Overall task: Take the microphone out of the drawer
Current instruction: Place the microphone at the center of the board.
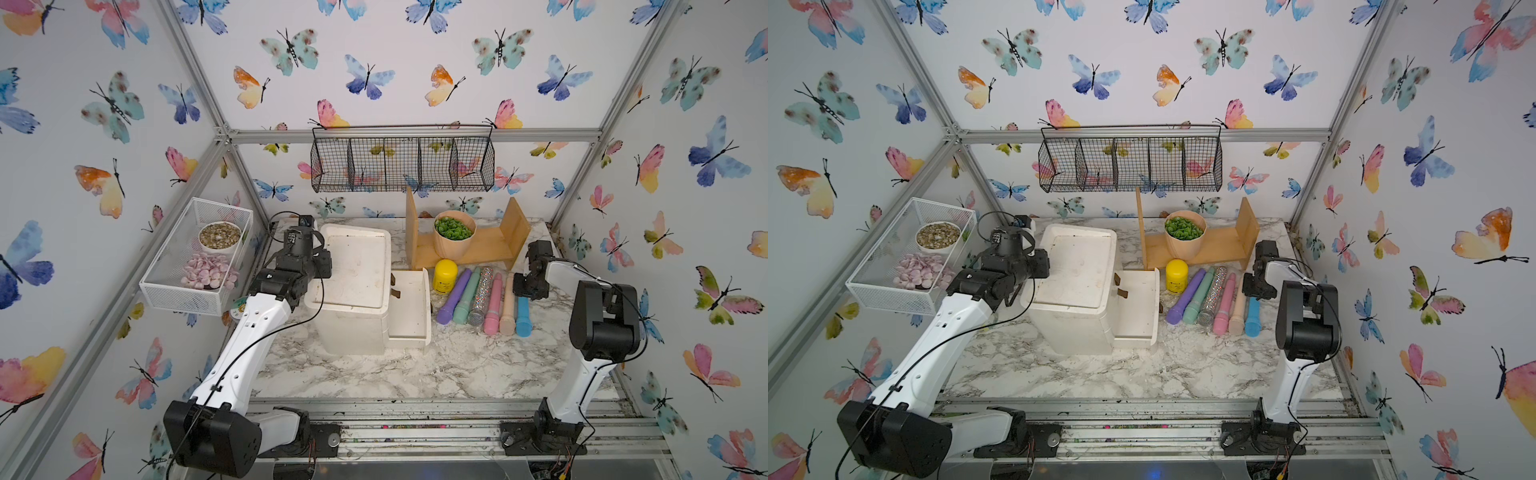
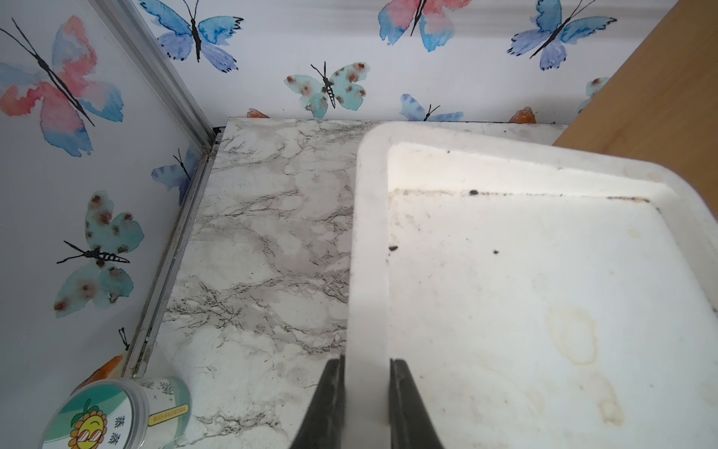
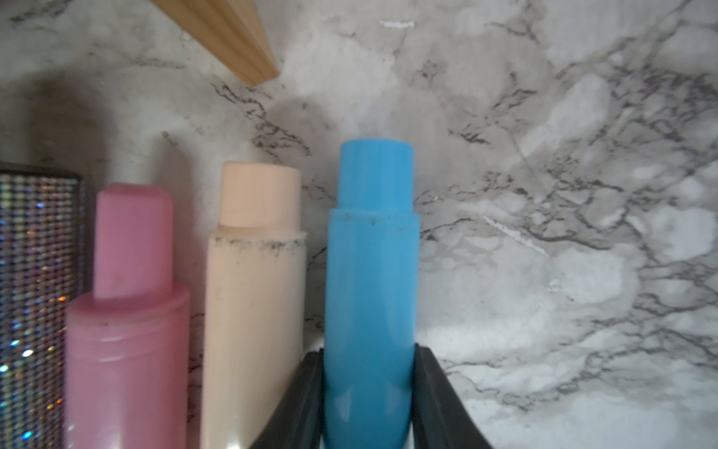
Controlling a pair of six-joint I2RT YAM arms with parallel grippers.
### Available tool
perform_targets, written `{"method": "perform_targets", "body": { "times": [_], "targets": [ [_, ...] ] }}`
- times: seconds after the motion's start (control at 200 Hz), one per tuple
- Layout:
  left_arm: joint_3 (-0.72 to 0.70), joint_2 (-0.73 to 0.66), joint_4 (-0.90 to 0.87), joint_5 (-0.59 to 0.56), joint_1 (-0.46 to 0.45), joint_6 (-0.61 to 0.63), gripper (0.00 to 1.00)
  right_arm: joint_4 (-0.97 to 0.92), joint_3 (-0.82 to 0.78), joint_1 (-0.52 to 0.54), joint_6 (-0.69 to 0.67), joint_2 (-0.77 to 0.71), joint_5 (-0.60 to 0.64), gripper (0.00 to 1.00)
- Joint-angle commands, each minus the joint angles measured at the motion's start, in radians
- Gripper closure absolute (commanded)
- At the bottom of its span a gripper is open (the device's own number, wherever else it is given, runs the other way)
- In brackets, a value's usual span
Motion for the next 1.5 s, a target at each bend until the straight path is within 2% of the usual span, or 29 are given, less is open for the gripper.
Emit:
{"method": "perform_targets", "body": {
  "times": [0.0,0.24,0.531,0.621,0.741,0.821,0.981,1.156,1.497],
  "targets": [
    [-0.005,0.029,-0.012,0.017,-0.002,-0.033,1.00,-0.043,0.022,0.001,0.033,0.034,-0.058,0.61],
    [-0.003,0.025,-0.012,0.020,-0.002,-0.041,1.00,-0.064,0.043,0.001,0.046,-0.007,-0.064,0.50],
    [0.008,0.027,-0.013,0.029,-0.002,-0.053,1.00,-0.107,0.076,0.001,0.060,-0.121,-0.069,0.49],
    [0.010,0.028,-0.013,0.029,-0.002,-0.056,1.00,-0.093,0.059,0.001,0.065,-0.181,-0.142,0.50],
    [0.009,0.027,-0.012,0.033,-0.002,-0.062,1.00,-0.049,0.007,0.001,0.077,-0.252,-0.323,0.53],
    [0.008,0.025,-0.012,0.034,-0.002,-0.065,1.00,-0.007,-0.042,0.001,0.099,-0.294,-0.466,0.57],
    [0.001,0.023,-0.012,0.039,-0.003,-0.067,1.00,0.130,-0.170,0.005,0.178,-0.375,-0.715,0.75],
    [-0.005,0.027,-0.010,0.045,-0.005,-0.070,1.00,0.294,-0.301,0.033,0.279,-0.445,-0.846,0.98],
    [0.003,0.032,-0.008,0.049,-0.005,-0.076,1.00,0.556,-0.508,0.162,0.466,-0.486,-0.867,0.98]
  ]
}}
